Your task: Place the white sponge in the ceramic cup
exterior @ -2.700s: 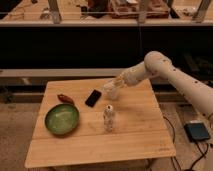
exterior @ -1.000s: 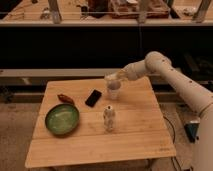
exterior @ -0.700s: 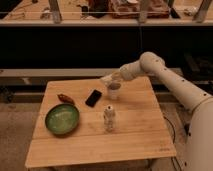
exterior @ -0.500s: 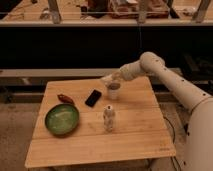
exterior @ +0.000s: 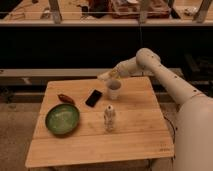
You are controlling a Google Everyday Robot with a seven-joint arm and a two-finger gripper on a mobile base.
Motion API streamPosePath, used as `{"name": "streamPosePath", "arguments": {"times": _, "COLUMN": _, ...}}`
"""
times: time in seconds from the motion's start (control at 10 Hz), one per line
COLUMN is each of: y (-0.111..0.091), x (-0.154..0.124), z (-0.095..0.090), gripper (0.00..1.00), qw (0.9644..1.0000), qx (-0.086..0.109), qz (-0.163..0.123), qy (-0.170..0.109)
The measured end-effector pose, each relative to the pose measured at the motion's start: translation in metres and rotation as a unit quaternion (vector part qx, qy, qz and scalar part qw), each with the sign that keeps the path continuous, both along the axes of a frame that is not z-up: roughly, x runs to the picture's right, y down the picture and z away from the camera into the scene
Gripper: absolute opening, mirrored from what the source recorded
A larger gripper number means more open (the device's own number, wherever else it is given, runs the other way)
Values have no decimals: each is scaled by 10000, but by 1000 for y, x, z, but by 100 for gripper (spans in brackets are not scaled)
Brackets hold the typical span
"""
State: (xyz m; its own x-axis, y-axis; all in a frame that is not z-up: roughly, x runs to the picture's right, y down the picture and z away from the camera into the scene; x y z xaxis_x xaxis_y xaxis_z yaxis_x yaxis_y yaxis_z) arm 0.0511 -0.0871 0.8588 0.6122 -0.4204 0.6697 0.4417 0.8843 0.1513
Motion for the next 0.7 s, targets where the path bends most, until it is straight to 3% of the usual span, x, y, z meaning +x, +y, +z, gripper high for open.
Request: {"name": "streamPosePath", "arguments": {"times": 0.7, "y": -6, "x": 27, "z": -10, "gripper": 5, "qw": 9998, "qx": 28, "qz": 140, "qy": -157}}
